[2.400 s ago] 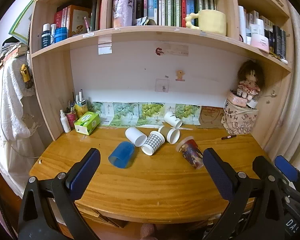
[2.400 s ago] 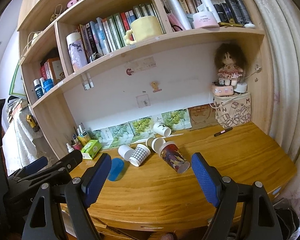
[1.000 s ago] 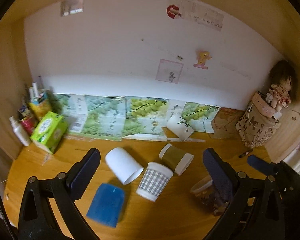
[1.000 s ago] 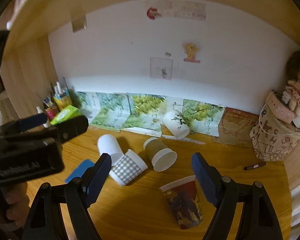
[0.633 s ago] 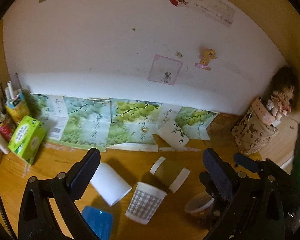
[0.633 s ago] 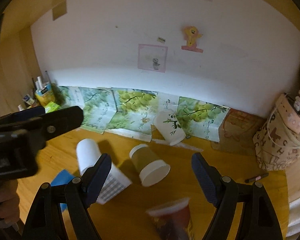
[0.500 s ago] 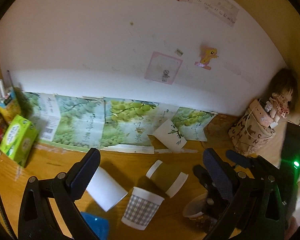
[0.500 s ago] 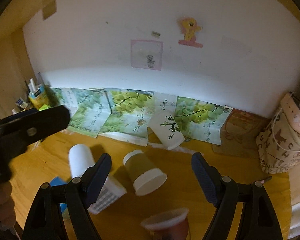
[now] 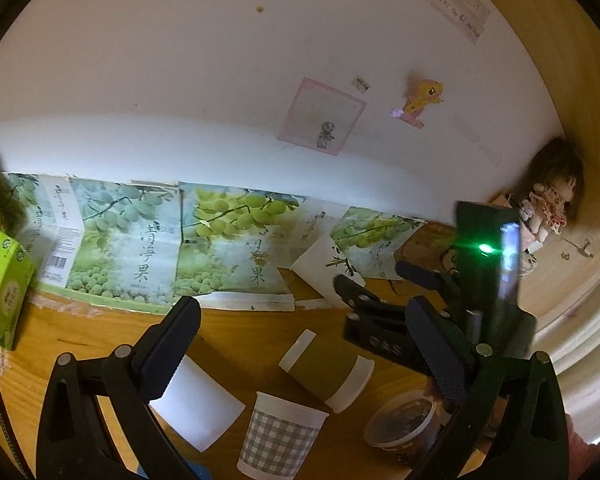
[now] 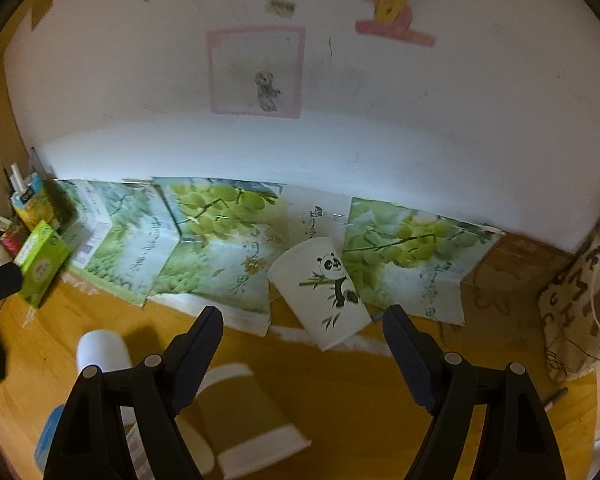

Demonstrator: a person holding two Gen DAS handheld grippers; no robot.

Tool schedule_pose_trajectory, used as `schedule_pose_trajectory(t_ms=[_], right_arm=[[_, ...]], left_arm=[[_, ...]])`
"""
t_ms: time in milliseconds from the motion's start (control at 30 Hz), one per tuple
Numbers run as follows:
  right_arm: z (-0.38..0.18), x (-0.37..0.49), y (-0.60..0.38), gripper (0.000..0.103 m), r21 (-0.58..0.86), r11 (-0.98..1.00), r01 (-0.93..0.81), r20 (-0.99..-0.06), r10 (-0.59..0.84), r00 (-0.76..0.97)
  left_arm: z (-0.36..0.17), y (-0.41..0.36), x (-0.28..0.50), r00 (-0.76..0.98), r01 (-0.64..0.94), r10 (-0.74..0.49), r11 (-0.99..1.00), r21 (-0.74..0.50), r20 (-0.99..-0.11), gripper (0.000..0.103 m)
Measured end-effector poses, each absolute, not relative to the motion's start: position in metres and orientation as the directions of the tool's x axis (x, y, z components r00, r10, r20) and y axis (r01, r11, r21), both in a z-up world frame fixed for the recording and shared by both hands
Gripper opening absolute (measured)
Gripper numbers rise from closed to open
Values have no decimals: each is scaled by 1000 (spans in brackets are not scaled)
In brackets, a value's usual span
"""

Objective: Flip cup upright
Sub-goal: 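Open the right gripper around the body of the panda cup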

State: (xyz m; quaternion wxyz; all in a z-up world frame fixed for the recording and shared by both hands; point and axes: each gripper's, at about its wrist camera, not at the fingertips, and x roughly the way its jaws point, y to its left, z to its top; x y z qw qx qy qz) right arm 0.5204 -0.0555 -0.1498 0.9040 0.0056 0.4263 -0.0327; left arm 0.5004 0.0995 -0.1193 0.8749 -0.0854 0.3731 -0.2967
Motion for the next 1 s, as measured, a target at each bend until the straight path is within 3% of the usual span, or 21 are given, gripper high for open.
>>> schedule_pose_trajectory(t_ms=[833,933,1000], right_arm=[[-202,569,-77,83,84,986,143,-892,11,451],[-203,569,-77,79,72,987,144,-897,0,442],[-204,569,-77,70,61,988,139,-899,-6,438]], left_arm=[[-143,81,516,430,493,-609,777,-393,-666,102],[-144,79,516,425,495,-611,775,-394,-668,102],[-144,78,516,423,492,-609,776,-394,-671,102]])
